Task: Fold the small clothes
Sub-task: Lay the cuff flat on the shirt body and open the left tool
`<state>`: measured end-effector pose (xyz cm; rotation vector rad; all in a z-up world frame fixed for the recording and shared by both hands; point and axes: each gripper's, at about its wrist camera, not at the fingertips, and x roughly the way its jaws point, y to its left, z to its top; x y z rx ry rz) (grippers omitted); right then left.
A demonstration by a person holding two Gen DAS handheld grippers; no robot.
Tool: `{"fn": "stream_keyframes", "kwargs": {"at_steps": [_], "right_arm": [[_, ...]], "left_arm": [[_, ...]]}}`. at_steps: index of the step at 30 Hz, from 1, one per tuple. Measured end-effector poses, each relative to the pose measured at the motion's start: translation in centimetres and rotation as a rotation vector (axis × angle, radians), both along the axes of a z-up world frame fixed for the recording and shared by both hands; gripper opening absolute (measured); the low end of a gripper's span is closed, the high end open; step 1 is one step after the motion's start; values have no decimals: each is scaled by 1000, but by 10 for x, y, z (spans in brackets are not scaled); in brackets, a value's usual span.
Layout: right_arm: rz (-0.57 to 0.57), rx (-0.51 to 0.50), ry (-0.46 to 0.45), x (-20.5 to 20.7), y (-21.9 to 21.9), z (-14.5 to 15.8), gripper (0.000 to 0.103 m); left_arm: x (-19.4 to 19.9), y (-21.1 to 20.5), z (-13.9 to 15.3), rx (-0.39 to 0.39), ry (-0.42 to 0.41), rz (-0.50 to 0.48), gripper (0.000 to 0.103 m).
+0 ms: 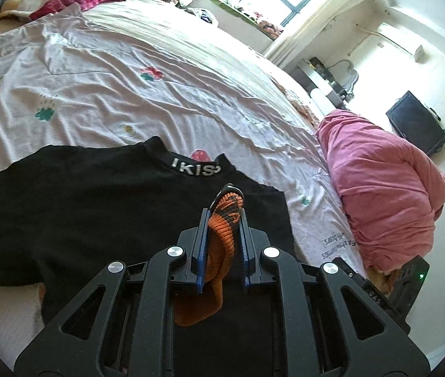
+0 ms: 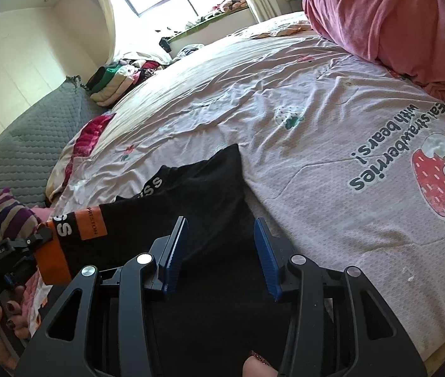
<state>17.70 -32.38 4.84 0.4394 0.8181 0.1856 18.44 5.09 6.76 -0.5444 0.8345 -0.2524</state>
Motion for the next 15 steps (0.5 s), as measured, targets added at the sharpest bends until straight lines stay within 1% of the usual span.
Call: {"fn": "stream_keyframes", "kwargs": {"at_steps": [8,9,11,13,15], "right_arm": [[26,-19,3,4,13,-1,43],[35,-24,-1,5,16,-1,43],[55,-55,-7,8,24,1,48],[65,-84,-11,10,29,1,48],[82,-103,-8,14,36,-1,48]], "left_arm": [[1,13,-16,23,40,36,10],[0,15,-17,26,43,41,12],[-2,20,-19,37,47,58,15],[-4,25,-18,69,46,83,17],[-5,30,-18,87,45,99,27]]}}
